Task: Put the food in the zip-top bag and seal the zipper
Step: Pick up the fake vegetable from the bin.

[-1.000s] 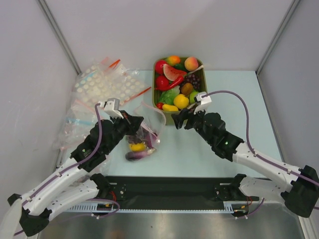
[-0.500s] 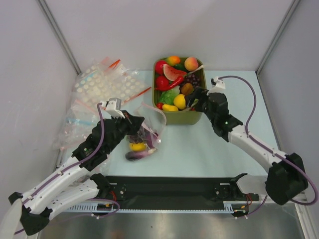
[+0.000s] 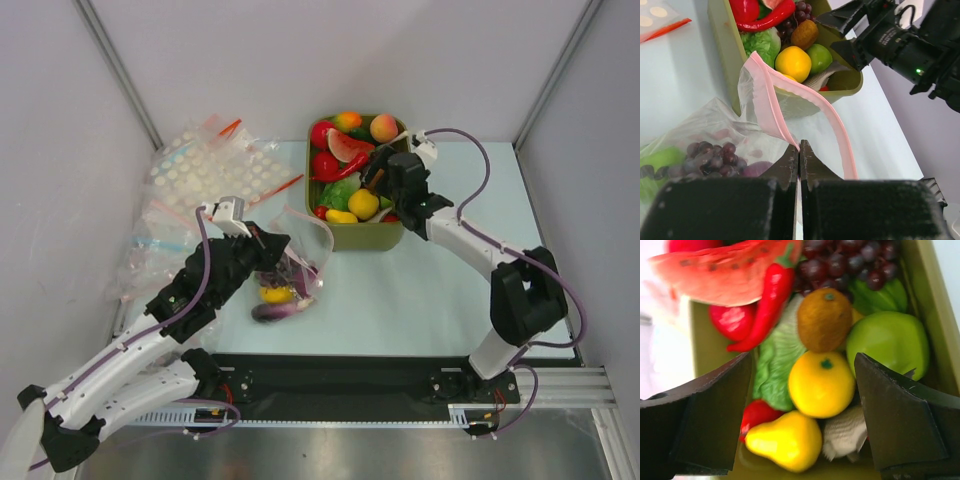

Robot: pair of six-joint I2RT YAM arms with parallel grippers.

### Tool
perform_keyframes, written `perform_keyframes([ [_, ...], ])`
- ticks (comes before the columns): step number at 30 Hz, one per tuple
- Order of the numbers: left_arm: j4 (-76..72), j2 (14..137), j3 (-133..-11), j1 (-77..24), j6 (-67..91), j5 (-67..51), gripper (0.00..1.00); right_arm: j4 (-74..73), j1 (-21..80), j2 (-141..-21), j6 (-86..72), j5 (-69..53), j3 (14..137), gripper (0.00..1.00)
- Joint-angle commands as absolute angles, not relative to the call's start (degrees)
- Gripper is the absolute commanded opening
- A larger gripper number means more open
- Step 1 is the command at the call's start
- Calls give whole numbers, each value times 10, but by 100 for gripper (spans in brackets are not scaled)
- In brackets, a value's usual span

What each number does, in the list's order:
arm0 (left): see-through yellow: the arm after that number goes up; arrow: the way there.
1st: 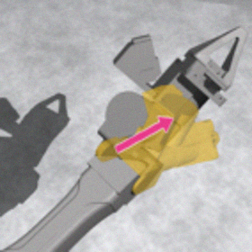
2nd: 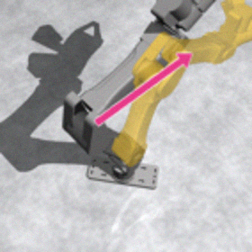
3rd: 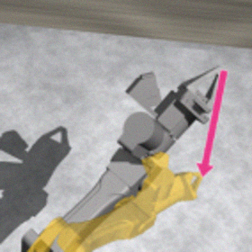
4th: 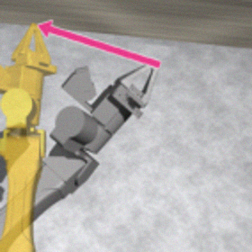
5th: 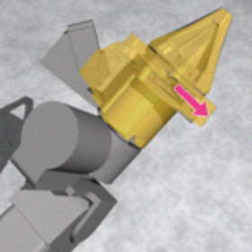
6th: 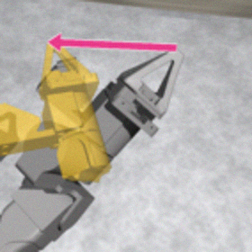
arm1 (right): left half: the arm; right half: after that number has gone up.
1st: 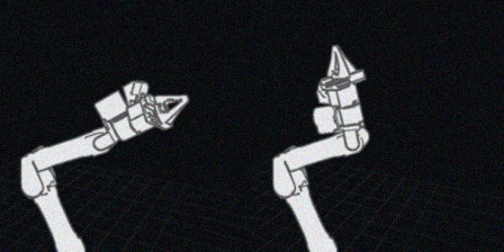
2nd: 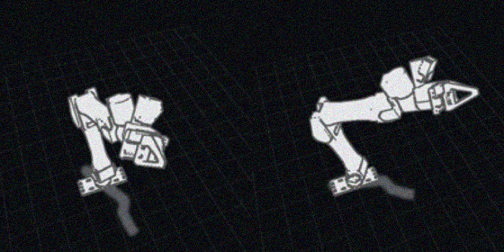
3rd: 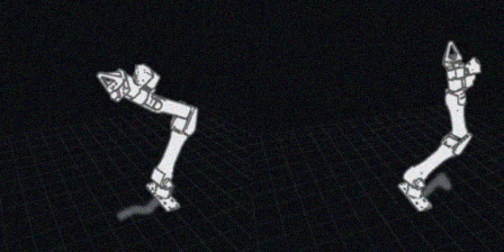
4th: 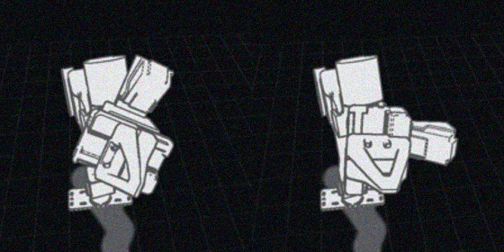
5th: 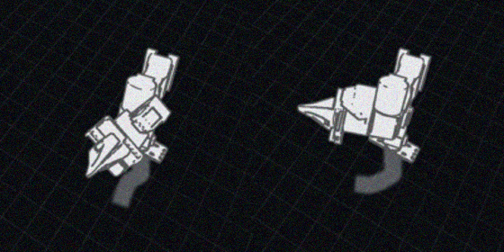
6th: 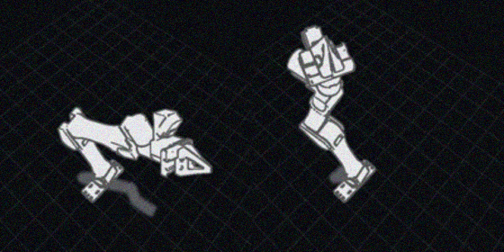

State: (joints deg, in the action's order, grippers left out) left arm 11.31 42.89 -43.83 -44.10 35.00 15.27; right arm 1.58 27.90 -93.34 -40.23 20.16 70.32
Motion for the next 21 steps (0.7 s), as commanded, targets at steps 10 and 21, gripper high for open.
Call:
perform_keyframes([
  [10,95,434,-453,-440,354,150,0,-11,251,-1040,-441,246,796,87],
  [21,92,441,-454,-441,354,144,0,-6,245,-1110,-459,191,844,72],
])
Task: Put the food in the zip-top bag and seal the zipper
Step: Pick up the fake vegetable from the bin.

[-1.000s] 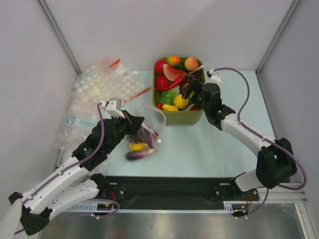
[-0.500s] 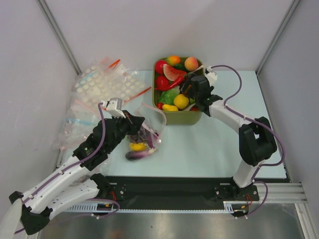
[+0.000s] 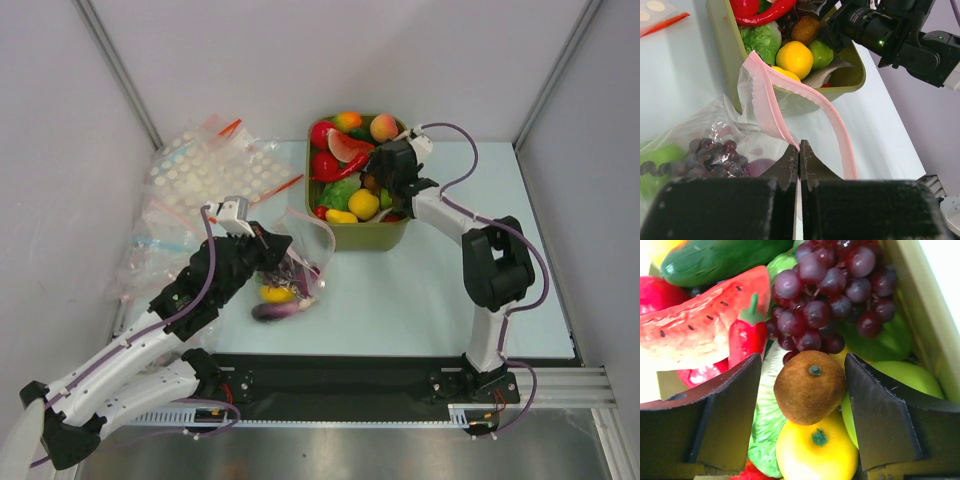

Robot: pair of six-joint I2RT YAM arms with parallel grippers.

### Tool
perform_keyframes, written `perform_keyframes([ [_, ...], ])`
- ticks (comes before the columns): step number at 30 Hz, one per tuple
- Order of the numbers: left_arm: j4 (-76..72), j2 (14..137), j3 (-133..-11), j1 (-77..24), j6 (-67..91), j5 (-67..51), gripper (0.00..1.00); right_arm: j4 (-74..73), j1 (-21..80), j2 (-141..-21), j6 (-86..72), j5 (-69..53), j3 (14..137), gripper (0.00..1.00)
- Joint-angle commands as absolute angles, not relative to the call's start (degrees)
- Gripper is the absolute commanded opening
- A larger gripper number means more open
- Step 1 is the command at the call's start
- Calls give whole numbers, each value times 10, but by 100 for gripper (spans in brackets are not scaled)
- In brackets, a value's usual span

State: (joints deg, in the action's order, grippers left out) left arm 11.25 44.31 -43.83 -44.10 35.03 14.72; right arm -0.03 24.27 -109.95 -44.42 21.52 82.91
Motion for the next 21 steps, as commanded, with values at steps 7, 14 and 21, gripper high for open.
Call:
perform_keyframes([
  [7,93,437,-454,-441,355,144,0,33,245,-1053,-441,180,807,50],
  [14,94,437,-453,-440,355,144,1,40,245,-971,-437,142,768,33],
  [21,94,435,-453,-441,355,144,0,33,245,-884,-441,86,721,33],
])
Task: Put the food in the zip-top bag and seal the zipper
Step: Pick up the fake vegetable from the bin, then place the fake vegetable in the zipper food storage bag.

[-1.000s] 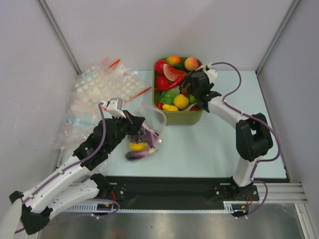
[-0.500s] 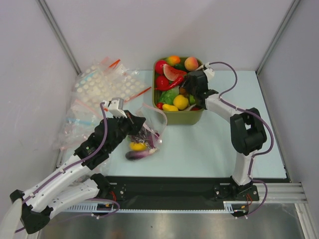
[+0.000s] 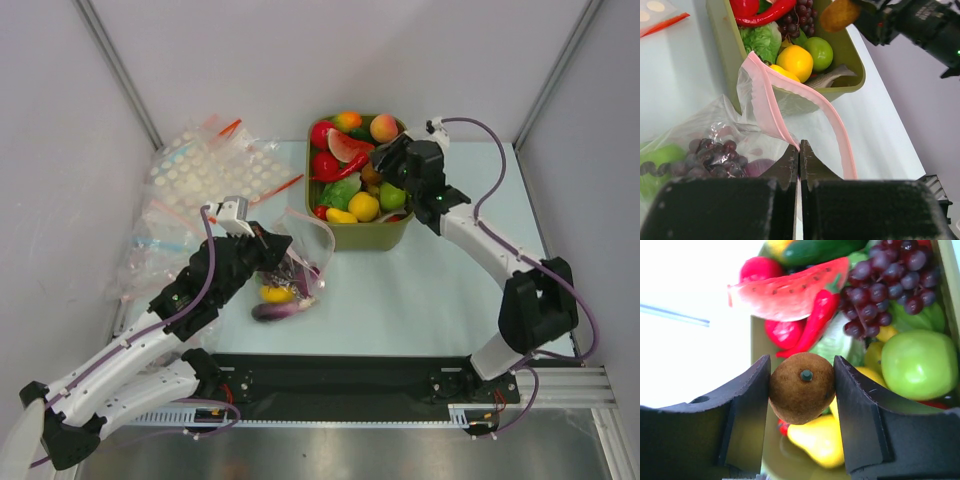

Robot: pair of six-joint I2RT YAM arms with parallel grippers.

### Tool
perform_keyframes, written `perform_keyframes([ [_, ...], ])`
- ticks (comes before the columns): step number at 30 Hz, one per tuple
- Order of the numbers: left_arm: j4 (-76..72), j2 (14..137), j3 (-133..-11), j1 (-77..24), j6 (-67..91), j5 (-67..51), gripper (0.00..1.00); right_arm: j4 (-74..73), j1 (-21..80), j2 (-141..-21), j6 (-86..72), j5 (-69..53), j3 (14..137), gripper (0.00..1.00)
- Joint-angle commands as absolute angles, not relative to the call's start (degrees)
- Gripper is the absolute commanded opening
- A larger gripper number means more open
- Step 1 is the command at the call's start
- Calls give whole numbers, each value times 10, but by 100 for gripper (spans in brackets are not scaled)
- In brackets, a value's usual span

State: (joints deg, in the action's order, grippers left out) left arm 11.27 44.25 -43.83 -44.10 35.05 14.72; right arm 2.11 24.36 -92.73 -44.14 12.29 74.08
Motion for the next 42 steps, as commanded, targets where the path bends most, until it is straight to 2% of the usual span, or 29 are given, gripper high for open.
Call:
perform_keyframes([
  [1,94,435,-454,-440,355,143,0,33,245,-859,-441,59,713,33],
  [5,94,432,-454,-441,356,143,0,52,250,-800,-439,-31,679,33],
  [9,95,432,-454,-441,356,143,0,46,284,-758,-393,-62,666,30],
  [21,96,435,-454,-441,354,144,0,38,457,-711,-276,0,664,30],
  [31,95,432,-454,-441,355,143,0,40,520,-744,-214,44,650,35],
  [34,95,432,-454,-441,355,142,0,39,527,-758,-201,43,654,49],
  [35,95,432,-454,-440,356,142,0,38,528,-762,-200,44,656,65],
  [38,95,431,-454,-440,355,142,0,29,531,-760,-188,39,653,80],
  [42,94,430,-454,-441,356,139,0,25,531,-737,-178,48,633,81],
])
